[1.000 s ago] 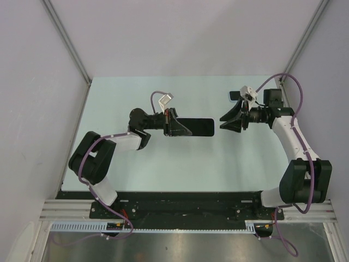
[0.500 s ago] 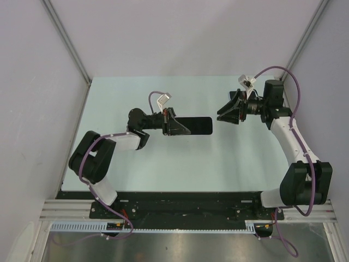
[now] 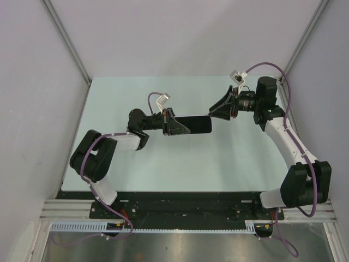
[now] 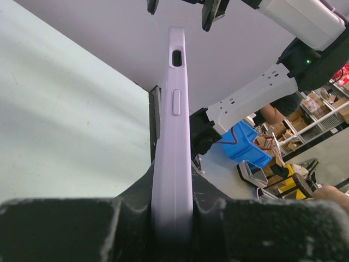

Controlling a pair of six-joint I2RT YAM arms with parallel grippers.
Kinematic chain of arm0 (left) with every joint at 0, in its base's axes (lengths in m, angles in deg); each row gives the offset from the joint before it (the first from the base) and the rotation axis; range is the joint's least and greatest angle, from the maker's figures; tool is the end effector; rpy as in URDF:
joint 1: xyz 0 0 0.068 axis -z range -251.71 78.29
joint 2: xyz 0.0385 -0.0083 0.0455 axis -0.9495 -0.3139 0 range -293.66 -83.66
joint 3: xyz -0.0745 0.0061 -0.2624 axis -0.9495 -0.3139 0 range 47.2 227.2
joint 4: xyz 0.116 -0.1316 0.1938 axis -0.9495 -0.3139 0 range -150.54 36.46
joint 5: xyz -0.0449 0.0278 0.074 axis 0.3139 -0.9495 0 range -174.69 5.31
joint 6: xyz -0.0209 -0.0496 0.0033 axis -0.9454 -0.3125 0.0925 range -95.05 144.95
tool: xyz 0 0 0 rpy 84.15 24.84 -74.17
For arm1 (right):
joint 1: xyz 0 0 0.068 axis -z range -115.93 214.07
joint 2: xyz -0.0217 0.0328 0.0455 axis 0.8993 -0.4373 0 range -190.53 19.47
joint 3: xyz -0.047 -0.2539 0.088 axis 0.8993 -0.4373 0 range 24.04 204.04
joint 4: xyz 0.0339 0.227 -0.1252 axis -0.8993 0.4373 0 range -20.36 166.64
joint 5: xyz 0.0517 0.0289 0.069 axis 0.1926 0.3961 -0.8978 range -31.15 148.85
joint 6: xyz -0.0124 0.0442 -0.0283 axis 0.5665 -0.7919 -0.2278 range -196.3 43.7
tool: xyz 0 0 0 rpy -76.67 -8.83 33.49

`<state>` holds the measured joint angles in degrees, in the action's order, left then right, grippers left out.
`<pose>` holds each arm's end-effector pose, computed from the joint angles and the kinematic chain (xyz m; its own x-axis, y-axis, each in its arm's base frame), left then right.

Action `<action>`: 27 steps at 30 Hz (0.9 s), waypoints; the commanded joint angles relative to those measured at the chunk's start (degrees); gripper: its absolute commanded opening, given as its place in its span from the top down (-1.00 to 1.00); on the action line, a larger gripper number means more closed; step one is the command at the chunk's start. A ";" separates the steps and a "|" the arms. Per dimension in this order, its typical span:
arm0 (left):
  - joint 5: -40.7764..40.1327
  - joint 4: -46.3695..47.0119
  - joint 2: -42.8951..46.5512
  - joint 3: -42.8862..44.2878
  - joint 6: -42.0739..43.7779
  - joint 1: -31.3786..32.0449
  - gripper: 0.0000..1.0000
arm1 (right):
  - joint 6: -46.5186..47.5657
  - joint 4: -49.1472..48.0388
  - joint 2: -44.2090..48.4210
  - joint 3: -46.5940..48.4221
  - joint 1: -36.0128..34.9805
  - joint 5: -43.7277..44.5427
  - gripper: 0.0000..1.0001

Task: Take the phone out of the phone case
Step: Remove the phone case from the phone.

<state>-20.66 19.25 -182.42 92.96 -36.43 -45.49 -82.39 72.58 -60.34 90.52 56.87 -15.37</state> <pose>0.2908 -0.1788 0.2452 -0.6906 -0.0884 -0.7179 0.7228 -0.1222 -0.6802 0.2991 0.0723 0.3518 -0.3773 -0.0187 -0.9259 -0.9157 0.1570 0.3699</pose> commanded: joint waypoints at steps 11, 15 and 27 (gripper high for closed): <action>-1.28 22.57 2.26 0.30 1.97 -0.20 0.99 | -8.94 -8.83 -0.61 -1.09 0.43 -0.84 0.15; -1.36 22.57 2.70 0.38 1.97 -0.20 0.99 | -9.21 -9.00 -1.05 -1.35 -0.62 -1.19 0.13; -1.28 22.57 3.22 0.21 2.67 -0.29 0.99 | -8.24 -8.04 -2.54 -1.70 -1.41 -1.02 0.28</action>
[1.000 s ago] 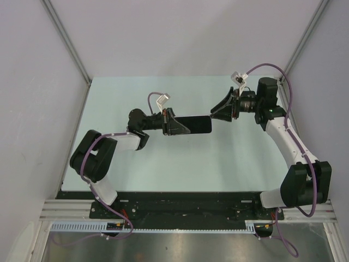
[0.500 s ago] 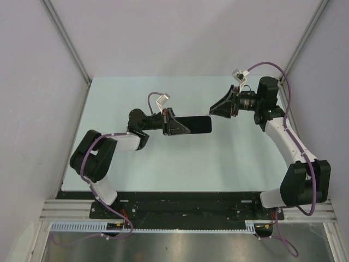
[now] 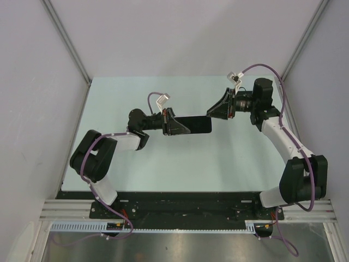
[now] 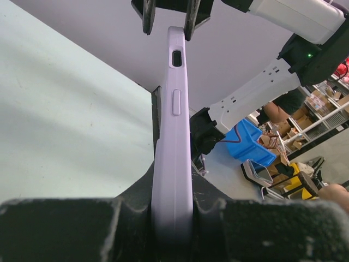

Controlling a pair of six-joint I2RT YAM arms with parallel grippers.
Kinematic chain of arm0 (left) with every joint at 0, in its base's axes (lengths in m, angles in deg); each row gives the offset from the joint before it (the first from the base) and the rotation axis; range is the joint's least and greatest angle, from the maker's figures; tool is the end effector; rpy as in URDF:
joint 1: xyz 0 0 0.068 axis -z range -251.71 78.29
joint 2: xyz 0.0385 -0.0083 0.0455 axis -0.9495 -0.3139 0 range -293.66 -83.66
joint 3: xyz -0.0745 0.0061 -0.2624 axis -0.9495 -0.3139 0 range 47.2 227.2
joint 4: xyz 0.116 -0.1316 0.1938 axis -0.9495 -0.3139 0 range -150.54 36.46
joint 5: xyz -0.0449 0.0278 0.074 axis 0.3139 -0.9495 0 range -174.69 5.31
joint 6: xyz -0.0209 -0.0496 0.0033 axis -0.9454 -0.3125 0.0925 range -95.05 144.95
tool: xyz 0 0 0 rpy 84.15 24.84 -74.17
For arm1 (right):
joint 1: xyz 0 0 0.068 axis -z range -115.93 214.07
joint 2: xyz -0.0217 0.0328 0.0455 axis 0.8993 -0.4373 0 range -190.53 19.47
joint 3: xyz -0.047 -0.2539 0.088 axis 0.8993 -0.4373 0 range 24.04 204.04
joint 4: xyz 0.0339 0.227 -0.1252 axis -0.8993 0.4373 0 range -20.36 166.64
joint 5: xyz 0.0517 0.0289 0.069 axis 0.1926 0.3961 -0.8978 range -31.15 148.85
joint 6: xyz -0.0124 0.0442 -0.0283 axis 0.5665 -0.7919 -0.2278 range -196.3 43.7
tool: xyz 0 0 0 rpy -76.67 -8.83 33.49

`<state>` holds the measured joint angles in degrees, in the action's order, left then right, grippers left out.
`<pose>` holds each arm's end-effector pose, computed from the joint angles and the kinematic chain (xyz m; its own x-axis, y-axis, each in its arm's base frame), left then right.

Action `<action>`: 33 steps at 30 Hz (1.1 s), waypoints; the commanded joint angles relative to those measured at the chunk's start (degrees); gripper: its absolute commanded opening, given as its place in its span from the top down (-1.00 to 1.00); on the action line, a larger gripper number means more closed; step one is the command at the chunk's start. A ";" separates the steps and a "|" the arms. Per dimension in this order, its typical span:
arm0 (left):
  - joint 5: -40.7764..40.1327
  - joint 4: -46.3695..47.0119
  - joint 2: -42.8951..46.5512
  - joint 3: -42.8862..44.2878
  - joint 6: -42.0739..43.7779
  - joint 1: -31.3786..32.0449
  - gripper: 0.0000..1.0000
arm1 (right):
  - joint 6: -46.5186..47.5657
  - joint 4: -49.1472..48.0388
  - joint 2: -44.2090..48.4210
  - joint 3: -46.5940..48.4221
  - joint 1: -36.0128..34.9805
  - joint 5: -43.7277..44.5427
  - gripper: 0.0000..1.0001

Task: Take the phone out of the phone case
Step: Remove the phone case from the phone.

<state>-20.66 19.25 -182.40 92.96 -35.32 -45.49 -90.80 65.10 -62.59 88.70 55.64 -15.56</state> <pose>0.2907 -0.1787 0.2453 -0.6762 -0.0908 -0.7311 0.7362 -0.1205 -0.6659 0.3083 0.0804 0.3403 -0.4556 0.0004 -0.8902 -0.8823 0.1323 0.4517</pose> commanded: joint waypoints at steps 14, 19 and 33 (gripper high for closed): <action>1.27 22.57 6.71 -0.23 4.20 -0.38 0.99 | -20.37 -13.73 -3.37 -1.38 0.16 -1.62 0.72; 2.41 22.57 9.17 -0.41 5.42 -0.46 1.00 | -32.59 -24.96 -4.86 -3.14 2.09 -0.30 0.84; 6.54 22.57 14.62 0.03 6.92 1.03 1.00 | -56.59 -47.14 -8.47 -8.68 2.98 6.73 1.00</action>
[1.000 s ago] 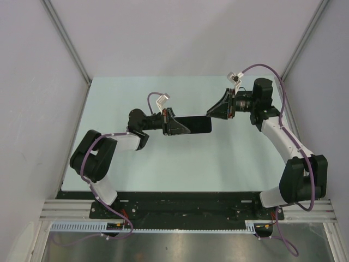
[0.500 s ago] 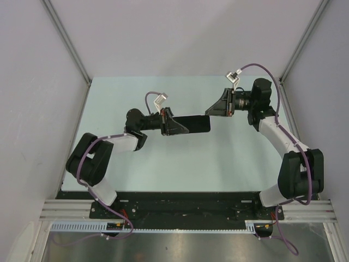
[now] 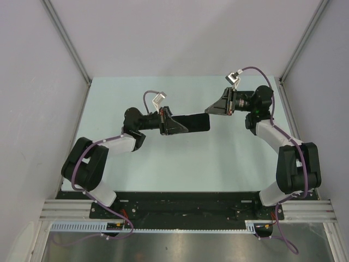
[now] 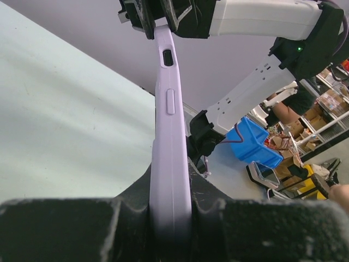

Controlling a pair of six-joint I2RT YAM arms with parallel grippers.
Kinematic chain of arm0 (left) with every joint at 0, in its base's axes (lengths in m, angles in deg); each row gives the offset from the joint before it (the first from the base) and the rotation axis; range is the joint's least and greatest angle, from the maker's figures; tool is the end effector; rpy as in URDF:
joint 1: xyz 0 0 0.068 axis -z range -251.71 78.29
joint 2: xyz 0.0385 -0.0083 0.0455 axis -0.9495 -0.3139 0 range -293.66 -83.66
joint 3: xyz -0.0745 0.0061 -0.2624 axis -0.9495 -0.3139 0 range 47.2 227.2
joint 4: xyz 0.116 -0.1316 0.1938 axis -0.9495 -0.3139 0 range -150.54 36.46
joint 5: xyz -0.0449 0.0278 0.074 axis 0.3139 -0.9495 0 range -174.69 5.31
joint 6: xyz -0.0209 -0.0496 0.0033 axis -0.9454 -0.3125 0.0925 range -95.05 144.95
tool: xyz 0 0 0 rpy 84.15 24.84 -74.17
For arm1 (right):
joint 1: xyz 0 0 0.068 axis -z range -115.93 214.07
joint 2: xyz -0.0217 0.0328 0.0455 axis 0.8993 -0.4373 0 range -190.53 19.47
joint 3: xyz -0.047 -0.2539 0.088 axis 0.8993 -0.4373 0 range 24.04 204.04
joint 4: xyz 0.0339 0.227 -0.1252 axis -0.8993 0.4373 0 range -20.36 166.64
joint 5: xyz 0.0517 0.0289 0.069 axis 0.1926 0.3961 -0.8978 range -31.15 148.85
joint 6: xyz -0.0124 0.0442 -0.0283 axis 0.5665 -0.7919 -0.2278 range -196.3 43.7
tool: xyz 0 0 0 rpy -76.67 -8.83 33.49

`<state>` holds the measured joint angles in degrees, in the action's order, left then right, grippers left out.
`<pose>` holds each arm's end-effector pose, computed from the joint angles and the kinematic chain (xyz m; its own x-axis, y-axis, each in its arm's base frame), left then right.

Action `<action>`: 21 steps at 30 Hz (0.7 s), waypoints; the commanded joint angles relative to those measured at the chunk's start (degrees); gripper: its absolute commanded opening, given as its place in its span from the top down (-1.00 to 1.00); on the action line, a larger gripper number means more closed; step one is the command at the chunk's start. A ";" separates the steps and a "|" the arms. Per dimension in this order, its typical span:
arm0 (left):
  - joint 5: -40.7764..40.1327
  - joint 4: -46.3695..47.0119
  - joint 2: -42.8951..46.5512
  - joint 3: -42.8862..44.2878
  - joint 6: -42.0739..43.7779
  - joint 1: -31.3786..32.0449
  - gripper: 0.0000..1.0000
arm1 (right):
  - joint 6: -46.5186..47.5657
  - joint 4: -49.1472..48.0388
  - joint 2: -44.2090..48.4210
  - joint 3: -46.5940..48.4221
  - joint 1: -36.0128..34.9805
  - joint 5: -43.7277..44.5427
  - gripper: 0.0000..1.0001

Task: Take the phone out of the phone case
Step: Remove the phone case from the phone.

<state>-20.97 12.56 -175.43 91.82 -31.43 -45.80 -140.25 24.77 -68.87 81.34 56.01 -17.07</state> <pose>0.2772 -0.1700 0.2677 -0.6346 -0.1016 -0.7661 0.7727 -0.1028 -0.6264 0.3253 0.0809 0.3222 -0.7645 0.1124 -0.6347 -0.6371 0.0177 0.7706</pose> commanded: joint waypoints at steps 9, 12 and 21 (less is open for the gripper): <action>8.79 29.34 8.62 1.61 3.12 3.53 1.00 | -12.17 -7.61 0.96 -4.65 1.99 16.06 1.00; 8.70 29.34 8.71 1.70 3.12 3.53 1.00 | -11.21 -7.61 2.46 -5.71 1.03 17.21 1.00; 5.27 29.34 9.24 2.14 0.40 1.78 1.00 | 0.39 -3.55 4.66 -5.62 -0.47 17.30 0.93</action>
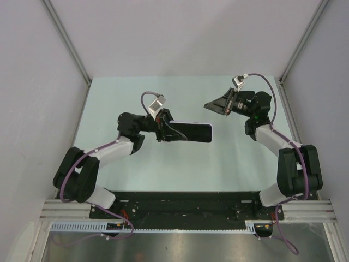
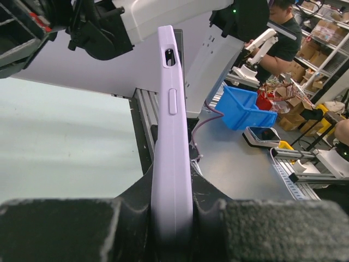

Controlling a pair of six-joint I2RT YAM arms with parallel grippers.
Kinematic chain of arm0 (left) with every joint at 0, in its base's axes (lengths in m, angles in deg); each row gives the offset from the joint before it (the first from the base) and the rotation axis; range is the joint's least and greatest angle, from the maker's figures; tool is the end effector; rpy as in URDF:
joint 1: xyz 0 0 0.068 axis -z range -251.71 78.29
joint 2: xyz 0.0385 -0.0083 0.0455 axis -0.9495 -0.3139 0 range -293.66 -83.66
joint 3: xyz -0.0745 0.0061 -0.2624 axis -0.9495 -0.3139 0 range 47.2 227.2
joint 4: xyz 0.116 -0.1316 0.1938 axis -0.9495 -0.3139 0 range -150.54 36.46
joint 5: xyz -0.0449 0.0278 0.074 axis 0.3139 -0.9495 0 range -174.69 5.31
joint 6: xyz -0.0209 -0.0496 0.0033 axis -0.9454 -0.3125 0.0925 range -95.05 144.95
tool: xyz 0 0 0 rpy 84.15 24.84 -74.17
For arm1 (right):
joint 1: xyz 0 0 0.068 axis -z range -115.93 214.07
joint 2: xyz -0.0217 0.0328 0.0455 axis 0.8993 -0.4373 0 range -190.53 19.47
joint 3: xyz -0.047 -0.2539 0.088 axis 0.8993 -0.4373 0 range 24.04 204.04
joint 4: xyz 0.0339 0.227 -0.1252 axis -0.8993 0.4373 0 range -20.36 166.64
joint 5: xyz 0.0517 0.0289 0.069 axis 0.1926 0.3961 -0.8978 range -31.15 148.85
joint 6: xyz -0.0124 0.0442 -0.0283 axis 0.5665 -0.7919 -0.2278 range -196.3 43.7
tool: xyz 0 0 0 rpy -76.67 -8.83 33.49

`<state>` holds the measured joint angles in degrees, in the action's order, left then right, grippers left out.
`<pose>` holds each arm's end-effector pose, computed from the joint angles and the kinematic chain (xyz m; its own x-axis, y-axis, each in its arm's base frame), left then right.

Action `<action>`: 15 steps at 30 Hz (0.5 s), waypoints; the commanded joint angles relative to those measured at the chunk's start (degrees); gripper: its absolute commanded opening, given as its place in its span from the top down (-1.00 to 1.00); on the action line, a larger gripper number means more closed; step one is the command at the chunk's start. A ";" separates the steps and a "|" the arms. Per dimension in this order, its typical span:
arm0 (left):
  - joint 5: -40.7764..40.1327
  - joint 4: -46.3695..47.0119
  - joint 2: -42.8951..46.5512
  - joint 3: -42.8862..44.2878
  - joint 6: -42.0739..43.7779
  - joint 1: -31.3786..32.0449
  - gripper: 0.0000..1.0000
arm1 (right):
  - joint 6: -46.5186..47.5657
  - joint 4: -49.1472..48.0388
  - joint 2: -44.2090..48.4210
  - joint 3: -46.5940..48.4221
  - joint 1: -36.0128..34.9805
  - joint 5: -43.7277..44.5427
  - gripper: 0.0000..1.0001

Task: Take the phone out of the phone case
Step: Remove the phone case from the phone.

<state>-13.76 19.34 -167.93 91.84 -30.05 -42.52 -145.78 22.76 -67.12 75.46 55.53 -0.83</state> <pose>0.2387 -0.1718 0.3131 -0.4213 -0.0712 -0.9041 0.8793 -0.2765 -0.3879 0.3209 0.0793 0.3036 -0.7827 0.3605 -0.5073 -0.5072 0.1028 0.8557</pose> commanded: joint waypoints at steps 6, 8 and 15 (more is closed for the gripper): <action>-3.79 22.57 0.69 1.68 -1.42 -2.91 0.99 | 22.22 -0.34 8.09 0.26 2.29 -5.35 0.53; -3.96 22.48 0.42 1.76 -1.60 -2.91 0.99 | 30.15 5.35 10.20 0.35 2.38 -9.04 0.45; -4.75 22.48 -0.37 1.59 -2.30 -3.17 0.99 | 65.31 38.84 12.49 6.23 1.68 -12.92 0.35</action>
<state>-15.53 19.65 -168.56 91.84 -31.08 -45.27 -104.75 39.83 -55.36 77.01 57.81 -10.73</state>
